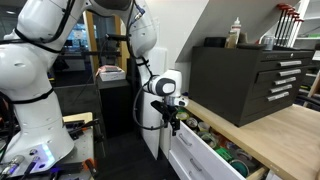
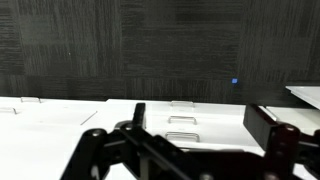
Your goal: Slide the drawer to close
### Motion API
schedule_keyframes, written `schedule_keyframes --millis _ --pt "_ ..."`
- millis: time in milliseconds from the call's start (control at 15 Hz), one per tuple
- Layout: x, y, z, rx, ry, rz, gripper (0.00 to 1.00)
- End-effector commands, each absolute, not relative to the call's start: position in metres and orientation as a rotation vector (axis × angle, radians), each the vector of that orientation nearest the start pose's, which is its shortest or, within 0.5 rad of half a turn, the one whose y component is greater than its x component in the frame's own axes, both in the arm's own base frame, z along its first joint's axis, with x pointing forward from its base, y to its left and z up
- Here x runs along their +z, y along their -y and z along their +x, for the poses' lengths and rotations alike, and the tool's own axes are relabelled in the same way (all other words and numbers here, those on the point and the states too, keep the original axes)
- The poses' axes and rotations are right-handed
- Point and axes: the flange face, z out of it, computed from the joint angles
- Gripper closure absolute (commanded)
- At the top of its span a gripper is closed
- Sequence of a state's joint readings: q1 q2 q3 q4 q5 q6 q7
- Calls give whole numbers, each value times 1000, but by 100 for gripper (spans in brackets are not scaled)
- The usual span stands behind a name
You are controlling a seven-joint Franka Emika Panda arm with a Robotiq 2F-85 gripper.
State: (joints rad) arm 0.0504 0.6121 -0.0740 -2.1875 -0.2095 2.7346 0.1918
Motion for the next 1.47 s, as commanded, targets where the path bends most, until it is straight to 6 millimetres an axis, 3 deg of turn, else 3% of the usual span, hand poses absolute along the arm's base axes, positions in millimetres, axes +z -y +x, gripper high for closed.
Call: schedule_keyframes --millis 0,467,1000,1400 --pt "80 16 541 -39 -62 -3303 0" --pt "49 28 548 -122 -116 -3308 0" --pt "48 36 585 -251 -269 -3256 0" --pt "24 46 601 -255 -316 -3215 0"
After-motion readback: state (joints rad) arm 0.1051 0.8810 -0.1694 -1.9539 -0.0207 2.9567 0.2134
